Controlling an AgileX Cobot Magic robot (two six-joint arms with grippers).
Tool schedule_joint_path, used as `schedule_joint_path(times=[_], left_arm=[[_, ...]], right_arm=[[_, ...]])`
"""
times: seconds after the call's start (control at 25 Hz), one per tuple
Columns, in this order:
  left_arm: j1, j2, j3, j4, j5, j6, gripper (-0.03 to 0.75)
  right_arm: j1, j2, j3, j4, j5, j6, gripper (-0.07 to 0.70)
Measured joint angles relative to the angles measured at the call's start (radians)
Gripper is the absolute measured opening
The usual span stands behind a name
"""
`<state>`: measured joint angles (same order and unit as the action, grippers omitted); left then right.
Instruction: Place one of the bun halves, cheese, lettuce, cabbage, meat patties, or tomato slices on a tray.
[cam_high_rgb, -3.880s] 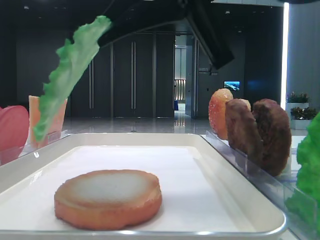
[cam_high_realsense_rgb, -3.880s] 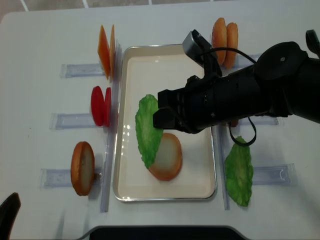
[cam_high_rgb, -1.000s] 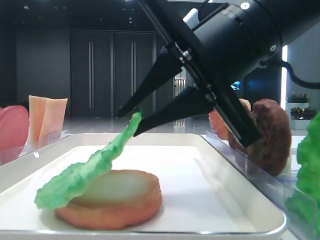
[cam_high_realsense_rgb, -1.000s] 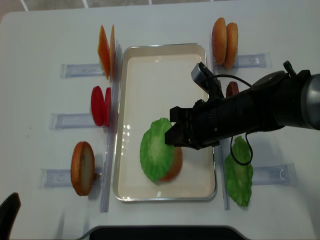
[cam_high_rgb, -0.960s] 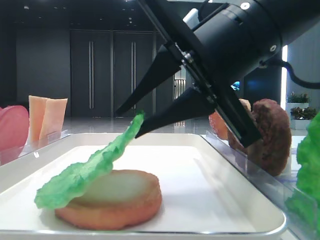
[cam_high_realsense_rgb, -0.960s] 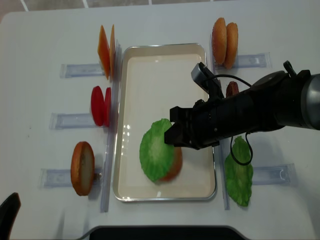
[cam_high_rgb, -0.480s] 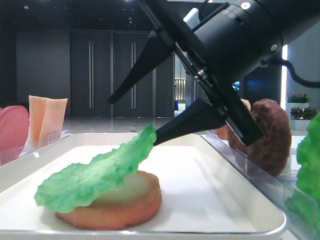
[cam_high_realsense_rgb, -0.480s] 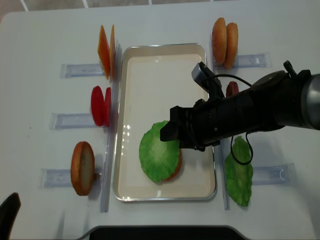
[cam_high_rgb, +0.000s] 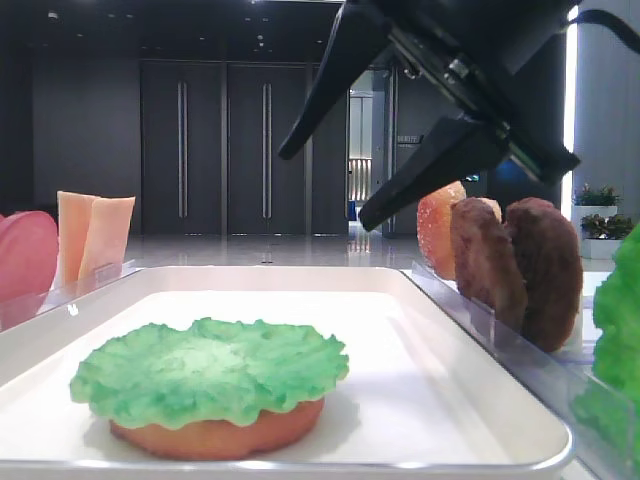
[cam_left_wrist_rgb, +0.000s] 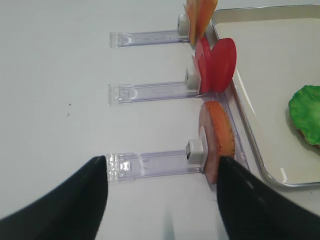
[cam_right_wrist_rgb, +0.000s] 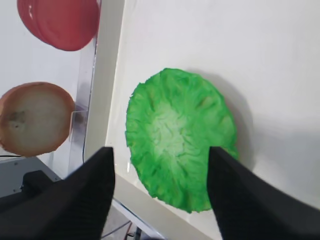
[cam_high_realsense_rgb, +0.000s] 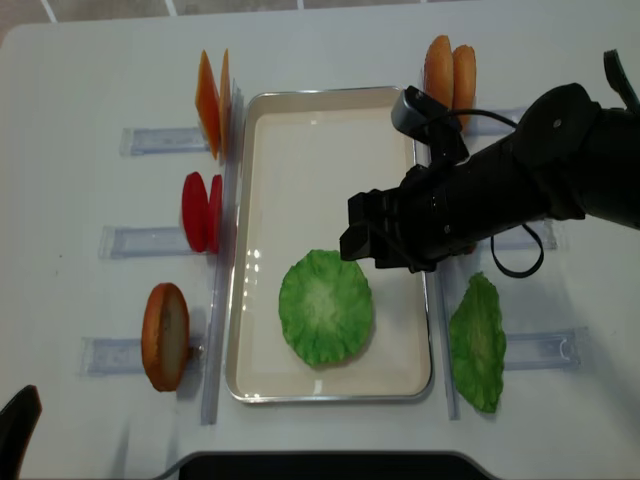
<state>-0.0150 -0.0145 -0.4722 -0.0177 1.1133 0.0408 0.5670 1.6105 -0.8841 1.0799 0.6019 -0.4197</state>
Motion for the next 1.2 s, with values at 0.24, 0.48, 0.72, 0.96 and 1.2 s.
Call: schedule_joint_path(times=[0.24, 0.48, 0.72, 0.96, 1.2], left_arm=[[0.0, 0.0, 0.0, 0.0, 0.0, 0.0, 0.517], [0.0, 0.0, 0.0, 0.0, 0.0, 0.0, 0.517], [0.0, 0.0, 0.0, 0.0, 0.0, 0.0, 0.517], [0.0, 0.0, 0.0, 0.0, 0.0, 0.0, 0.517], [0.0, 0.0, 0.0, 0.0, 0.0, 0.0, 0.517]], right_arm=[[0.0, -0.032, -0.065, -0.268, 0.042, 0.252, 0.394], [0.0, -0.08, -0.116, -0.485, 0.126, 0.42, 0.394], [0.0, -0.162, -0.191, -0.704, 0.275, 0.588, 0.394], [0.0, -0.231, -0.253, -0.964, 0.42, 0.724, 0.394], [-0.06, -0.255, -0.26, -1.038, 0.515, 0.724, 0.394]])
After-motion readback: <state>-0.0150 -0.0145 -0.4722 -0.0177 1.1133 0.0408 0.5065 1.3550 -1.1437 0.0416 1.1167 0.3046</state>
